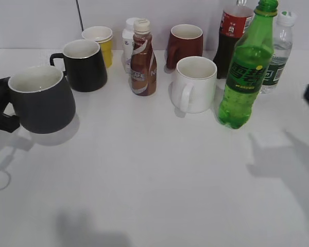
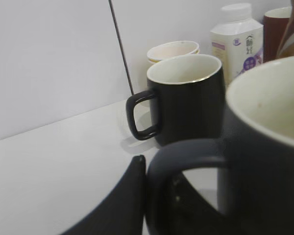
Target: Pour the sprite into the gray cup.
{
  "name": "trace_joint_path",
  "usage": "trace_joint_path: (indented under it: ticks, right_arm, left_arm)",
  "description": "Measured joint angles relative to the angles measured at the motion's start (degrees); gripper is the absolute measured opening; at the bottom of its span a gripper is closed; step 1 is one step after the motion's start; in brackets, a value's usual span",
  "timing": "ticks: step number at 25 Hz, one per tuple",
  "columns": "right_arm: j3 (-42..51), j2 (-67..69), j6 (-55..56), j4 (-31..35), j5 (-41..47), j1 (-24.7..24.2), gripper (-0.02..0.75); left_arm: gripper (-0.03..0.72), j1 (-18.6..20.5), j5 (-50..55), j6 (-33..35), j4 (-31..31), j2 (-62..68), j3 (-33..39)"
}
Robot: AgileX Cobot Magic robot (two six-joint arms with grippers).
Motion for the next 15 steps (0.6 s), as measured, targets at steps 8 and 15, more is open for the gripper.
trace_joint_path:
  ticks: [8, 15]
  right_arm:
    - [-2.86, 22.92, -0.59, -5.55, -14.62, 3.71, 0.595]
    - [-11.94, 41.74, 3.71, -8.91, -25.14, 3.77, 0.661]
  left_arm:
    - [0.052, 0.00, -0.26, 0.00, -0.05, 0.00, 0.06]
    - [0.052, 0.00, -0.25, 0.00, 0.20, 0.00, 0.06]
